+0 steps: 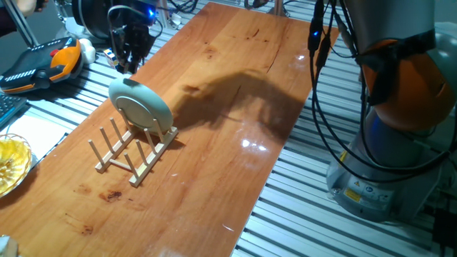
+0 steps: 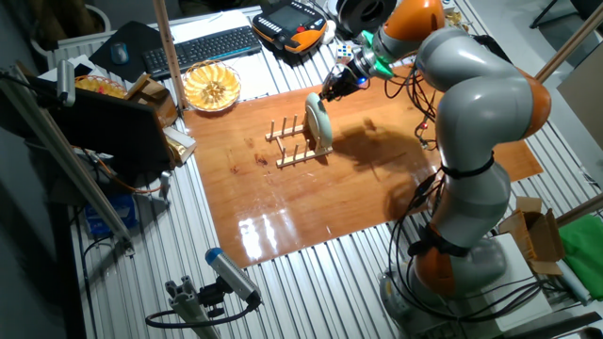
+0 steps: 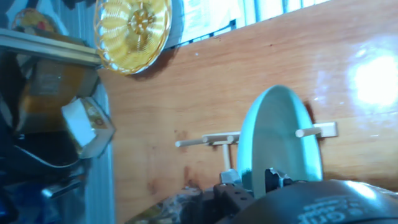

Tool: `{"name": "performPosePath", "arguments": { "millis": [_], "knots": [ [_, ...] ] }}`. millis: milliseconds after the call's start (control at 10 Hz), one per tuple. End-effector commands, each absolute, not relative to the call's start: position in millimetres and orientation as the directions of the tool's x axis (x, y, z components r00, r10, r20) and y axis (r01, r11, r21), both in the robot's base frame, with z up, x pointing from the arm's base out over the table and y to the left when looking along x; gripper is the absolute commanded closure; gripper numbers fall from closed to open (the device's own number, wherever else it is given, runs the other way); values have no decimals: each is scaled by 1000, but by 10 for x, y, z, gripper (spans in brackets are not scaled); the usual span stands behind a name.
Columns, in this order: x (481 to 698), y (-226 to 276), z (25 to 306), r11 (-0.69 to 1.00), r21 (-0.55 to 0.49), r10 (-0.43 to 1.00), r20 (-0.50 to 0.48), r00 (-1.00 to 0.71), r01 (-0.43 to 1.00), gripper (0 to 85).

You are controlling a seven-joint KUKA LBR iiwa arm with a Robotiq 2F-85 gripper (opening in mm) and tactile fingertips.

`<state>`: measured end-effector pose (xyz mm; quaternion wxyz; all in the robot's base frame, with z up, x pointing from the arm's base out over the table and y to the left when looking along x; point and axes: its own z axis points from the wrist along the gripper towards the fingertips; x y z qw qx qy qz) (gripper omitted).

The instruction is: Put the dish on the dish rack

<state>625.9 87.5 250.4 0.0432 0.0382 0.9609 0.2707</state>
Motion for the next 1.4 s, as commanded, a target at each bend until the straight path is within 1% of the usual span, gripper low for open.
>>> {"name": "performPosePath", "arguments": {
  "millis": [0, 200, 300, 400, 600, 800, 900, 1000, 1300],
  "knots": [
    [6249, 862, 2557, 876, 481, 90, -79, -993, 41, 543],
    [6201, 855, 2733, 919, 388, 113, -92, -989, 69, 557],
    [6184, 861, 2815, 932, 354, 122, -96, -988, 81, 587],
    [6182, 885, 2880, 948, 308, 119, -103, -988, 82, 660],
    [6155, 860, 2937, 968, 240, 98, -119, -988, 67, 843],
    [6111, 789, 2928, 983, 171, 97, -131, -987, 73, 843],
    [6077, 742, 2914, 990, 121, 94, -131, -987, 78, 843],
    [6022, 665, 2891, 992, 94, 97, -121, -988, 86, 843],
    [5919, 550, 2819, 995, 48, 88, -98, -991, 83, 843]
  ]
}}
